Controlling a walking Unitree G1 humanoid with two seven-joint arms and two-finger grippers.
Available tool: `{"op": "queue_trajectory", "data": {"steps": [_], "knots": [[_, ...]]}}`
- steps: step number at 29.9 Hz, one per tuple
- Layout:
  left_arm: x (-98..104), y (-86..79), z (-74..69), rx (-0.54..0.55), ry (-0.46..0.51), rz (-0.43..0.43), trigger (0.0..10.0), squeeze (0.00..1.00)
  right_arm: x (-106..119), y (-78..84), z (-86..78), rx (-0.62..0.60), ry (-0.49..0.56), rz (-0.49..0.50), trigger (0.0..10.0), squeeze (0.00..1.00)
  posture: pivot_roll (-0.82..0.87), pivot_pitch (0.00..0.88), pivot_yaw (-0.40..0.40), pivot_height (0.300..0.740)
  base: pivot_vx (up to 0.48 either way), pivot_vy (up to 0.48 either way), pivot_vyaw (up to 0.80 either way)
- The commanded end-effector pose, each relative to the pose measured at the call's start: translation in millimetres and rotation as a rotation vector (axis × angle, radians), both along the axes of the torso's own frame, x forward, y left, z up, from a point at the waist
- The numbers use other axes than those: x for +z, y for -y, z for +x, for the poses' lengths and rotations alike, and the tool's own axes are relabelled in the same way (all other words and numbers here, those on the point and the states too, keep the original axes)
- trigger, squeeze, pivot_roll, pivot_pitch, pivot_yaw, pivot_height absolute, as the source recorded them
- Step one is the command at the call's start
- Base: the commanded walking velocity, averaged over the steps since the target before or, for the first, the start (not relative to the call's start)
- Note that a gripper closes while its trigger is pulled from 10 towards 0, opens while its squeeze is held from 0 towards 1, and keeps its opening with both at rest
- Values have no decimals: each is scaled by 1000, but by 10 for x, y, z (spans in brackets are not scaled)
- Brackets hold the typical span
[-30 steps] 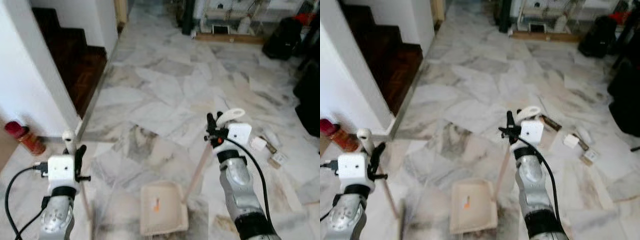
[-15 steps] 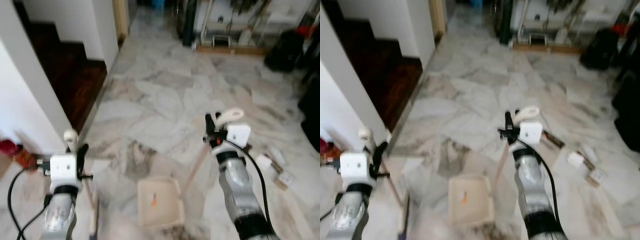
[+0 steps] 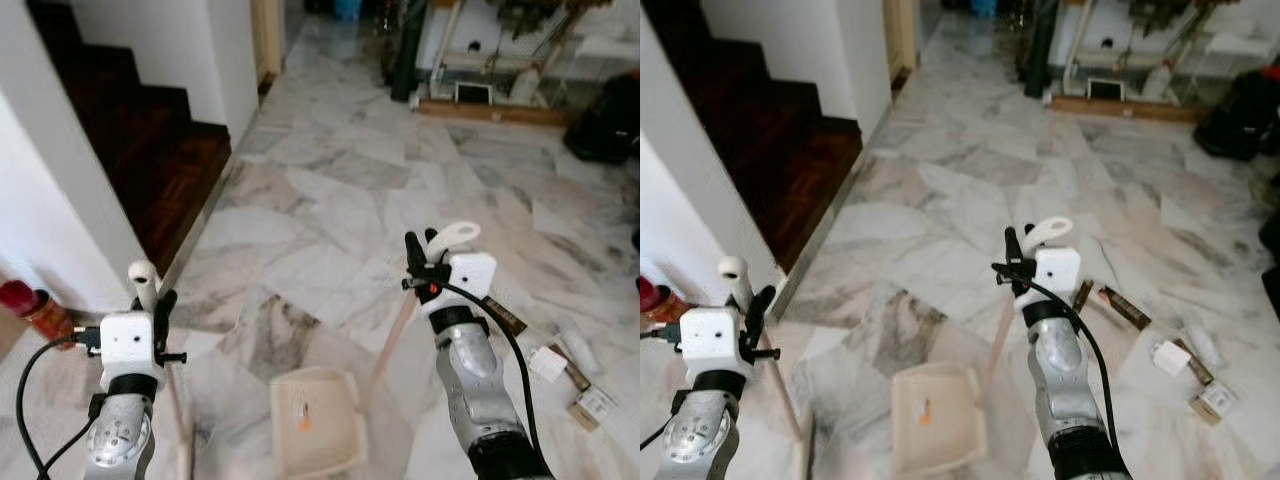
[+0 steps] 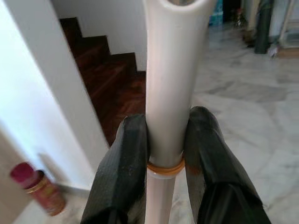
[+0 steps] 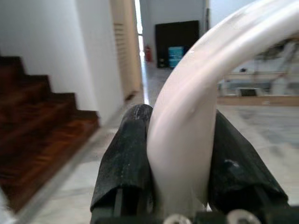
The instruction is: Sweep floor
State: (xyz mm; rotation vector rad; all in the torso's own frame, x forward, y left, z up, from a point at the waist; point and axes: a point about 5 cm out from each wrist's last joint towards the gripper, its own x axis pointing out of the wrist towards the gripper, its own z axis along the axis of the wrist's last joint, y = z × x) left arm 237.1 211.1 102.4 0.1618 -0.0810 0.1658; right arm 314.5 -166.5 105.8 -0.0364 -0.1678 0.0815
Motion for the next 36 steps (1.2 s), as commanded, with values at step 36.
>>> {"op": "queue_trajectory", "data": {"steps": [36], "knots": [[160, -98, 48, 53, 62, 25, 10000, 0, 224, -153, 98, 56, 69, 21, 10000, 0, 29, 102, -26, 740, 379, 0, 193]]}}
